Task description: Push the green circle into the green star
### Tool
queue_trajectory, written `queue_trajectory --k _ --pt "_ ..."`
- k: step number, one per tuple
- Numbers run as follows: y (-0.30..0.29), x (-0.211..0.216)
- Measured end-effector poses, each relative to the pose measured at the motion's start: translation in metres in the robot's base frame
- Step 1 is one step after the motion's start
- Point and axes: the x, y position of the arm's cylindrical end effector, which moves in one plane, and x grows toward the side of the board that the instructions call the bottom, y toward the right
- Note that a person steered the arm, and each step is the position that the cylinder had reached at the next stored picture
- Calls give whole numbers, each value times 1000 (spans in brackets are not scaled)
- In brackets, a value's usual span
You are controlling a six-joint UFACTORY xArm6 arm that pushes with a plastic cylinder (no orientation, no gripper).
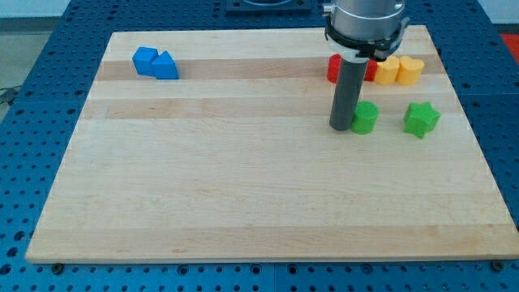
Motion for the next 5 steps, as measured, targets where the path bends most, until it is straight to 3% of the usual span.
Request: queue_trajectory --k 5 --pt "46 0"
